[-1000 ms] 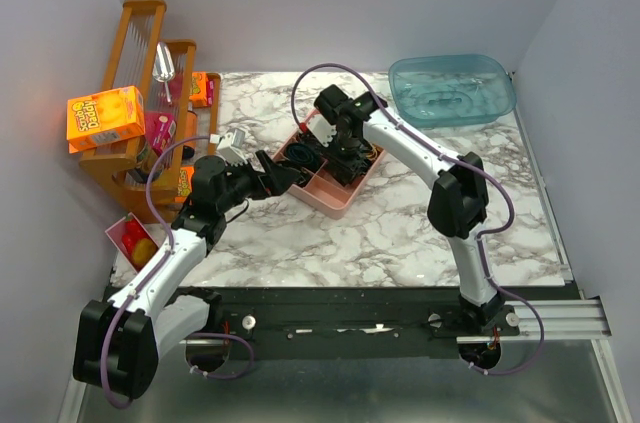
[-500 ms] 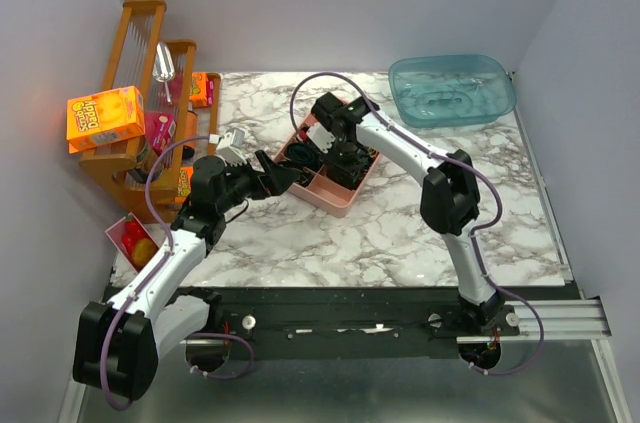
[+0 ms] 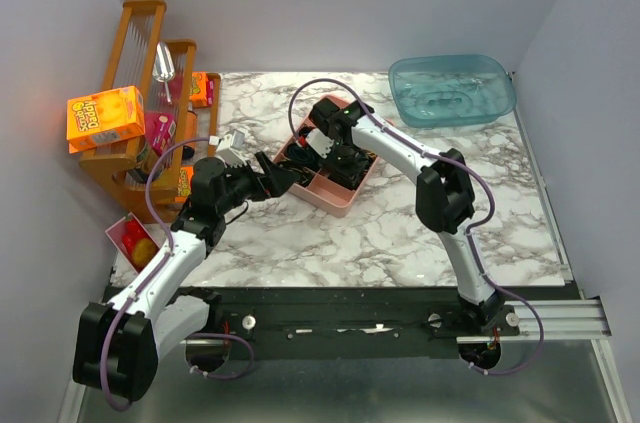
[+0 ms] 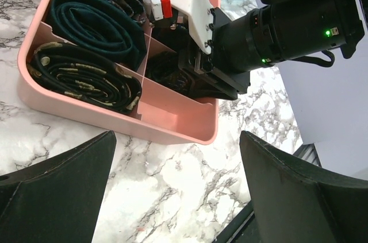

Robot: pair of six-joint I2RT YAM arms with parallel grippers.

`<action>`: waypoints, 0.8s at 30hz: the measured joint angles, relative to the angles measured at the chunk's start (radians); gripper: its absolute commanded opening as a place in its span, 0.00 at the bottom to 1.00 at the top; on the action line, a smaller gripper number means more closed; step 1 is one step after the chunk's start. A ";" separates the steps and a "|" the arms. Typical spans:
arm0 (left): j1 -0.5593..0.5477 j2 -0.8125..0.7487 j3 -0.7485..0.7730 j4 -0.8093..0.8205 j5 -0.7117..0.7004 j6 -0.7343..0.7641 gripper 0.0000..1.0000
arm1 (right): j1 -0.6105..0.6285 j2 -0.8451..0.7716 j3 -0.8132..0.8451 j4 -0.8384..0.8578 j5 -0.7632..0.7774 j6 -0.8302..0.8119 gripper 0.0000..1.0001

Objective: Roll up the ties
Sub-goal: Place the tie in the storage box.

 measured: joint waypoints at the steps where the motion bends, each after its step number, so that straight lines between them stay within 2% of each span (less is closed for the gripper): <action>1: 0.001 0.000 0.000 0.000 0.000 0.000 0.99 | 0.000 0.000 0.000 0.001 0.000 0.000 0.24; 2: 0.002 -0.001 0.000 0.001 0.000 0.000 0.99 | 0.001 0.000 0.000 0.002 0.000 0.000 0.42; 3: 0.003 -0.001 0.000 0.001 0.000 0.000 0.99 | 0.001 0.000 0.000 0.005 0.000 0.000 0.99; 8: 0.005 -0.002 0.000 0.001 0.000 0.000 0.99 | 0.007 -0.029 0.031 0.058 0.012 -0.005 1.00; 24: 0.012 -0.016 0.000 -0.005 0.001 0.001 0.99 | 0.008 -0.067 0.010 0.088 -0.117 0.001 1.00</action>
